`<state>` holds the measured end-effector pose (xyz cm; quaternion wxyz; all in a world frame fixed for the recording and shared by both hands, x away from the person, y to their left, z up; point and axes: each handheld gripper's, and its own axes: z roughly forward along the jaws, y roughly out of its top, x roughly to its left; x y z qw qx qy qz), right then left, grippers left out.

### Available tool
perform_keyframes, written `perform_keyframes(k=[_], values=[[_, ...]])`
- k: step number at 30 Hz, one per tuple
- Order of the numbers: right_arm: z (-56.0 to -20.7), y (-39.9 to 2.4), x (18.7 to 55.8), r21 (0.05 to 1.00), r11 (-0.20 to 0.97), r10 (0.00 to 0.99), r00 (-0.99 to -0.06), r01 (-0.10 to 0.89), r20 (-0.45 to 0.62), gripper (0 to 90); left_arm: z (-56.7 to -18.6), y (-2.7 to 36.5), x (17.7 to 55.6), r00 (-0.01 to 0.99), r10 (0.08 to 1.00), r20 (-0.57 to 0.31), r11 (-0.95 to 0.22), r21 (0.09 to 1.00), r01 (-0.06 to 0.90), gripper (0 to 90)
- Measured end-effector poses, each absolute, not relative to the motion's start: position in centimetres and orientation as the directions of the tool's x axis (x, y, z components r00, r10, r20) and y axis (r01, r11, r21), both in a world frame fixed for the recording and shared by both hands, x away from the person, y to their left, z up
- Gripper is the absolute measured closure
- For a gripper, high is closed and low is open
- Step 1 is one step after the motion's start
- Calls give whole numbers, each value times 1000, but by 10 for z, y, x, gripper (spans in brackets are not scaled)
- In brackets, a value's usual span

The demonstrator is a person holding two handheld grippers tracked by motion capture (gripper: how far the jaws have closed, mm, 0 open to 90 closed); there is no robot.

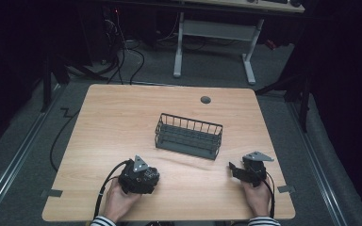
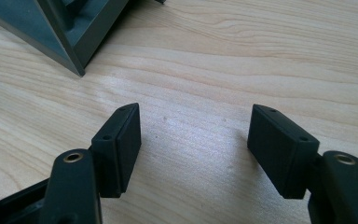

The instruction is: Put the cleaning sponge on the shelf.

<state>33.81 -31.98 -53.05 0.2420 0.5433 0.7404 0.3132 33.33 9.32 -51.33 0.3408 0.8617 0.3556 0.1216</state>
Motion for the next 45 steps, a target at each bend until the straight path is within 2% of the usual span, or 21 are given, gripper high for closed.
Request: perform_keyframes(k=[3, 10, 20, 24, 28, 38, 45], values=[[-530, -320, 338, 727, 213, 956, -293, 653, -18, 351, -513, 94, 333, 720, 693, -43, -507, 681, 528, 320], [-530, -320, 338, 727, 213, 956, -292, 653, -18, 351, -512, 94, 333, 726, 686, -48, -509, 682, 526, 354], [-530, -320, 338, 727, 213, 956, -293, 653, -18, 350, -501, 92, 332, 739, 671, -58, -497, 704, 507, 366], [-530, -320, 338, 726, 212, 956, -292, 654, -17, 350, -494, 93, 333, 744, 660, -106, -467, 717, 517, 372], [-530, -320, 338, 726, 212, 956, -292, 654, -17, 350, -485, 94, 335, 746, 656, -115, -456, 727, 514, 376], [-530, -320, 338, 726, 214, 956, -294, 653, -17, 346, -468, 85, 341, 771, 629, -102, -484, 724, 491, 376], [-530, -320, 338, 726, 212, 956, -294, 654, -15, 344, -457, 80, 346, 783, 609, -130, -479, 726, 493, 375]])
